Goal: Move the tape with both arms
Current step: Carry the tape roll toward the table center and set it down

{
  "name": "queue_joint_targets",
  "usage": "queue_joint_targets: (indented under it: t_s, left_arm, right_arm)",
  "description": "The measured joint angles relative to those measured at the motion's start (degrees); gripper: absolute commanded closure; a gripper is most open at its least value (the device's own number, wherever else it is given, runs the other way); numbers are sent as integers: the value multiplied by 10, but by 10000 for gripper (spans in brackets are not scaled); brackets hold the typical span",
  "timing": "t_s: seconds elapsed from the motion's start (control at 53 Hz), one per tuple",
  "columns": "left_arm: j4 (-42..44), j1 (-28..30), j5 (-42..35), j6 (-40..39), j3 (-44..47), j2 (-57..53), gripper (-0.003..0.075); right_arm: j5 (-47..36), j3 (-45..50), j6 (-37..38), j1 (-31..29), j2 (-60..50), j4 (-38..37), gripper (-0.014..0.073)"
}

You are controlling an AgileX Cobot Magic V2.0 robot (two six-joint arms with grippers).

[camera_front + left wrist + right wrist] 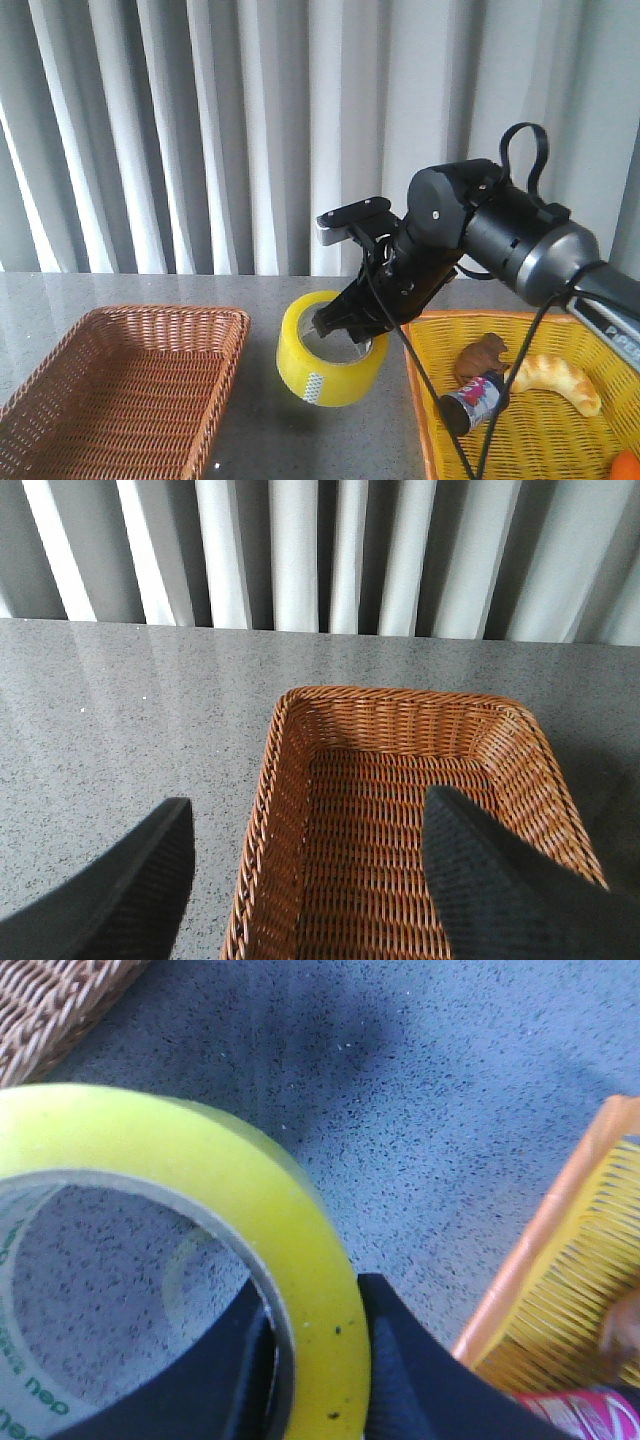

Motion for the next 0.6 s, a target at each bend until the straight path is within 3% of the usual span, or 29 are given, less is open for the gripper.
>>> queue_joint_targets:
  t_s: [0.604]
  left_arm:
    - [0, 0, 1, 0, 0, 0, 256]
  right_arm:
    - [-3, -8, 3, 0, 120, -11, 448]
